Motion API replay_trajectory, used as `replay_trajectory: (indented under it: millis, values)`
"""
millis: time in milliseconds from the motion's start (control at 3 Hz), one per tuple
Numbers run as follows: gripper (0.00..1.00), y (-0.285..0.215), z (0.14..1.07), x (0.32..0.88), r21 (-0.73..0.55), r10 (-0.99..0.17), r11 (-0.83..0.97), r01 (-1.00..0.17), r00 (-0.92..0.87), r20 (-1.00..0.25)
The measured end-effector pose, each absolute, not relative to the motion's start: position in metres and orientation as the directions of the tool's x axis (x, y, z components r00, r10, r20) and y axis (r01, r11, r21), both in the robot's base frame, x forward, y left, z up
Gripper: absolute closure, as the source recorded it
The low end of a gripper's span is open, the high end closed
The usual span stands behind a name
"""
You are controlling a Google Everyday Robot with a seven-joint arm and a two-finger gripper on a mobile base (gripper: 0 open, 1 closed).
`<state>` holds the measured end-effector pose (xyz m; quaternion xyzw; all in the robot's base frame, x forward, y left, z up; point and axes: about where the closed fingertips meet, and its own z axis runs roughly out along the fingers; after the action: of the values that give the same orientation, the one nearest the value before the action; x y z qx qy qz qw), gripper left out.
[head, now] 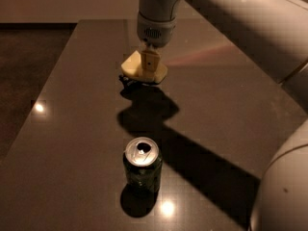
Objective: Move sponge near rxbar chocolate
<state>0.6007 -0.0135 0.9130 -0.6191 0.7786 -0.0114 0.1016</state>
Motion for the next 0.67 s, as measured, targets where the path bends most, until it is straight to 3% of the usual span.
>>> replay_trajectory:
  millis: [333,667]
  values:
    - [0.51,-0.023,0.9146,0.6168,-0.169,-0.962,0.253,-0.953,-0.229,-0.149]
    - [0.28,-0.0206,0.9136,0.6185,-0.173,-0.962,0.252,-0.952,-0.226,-0.155]
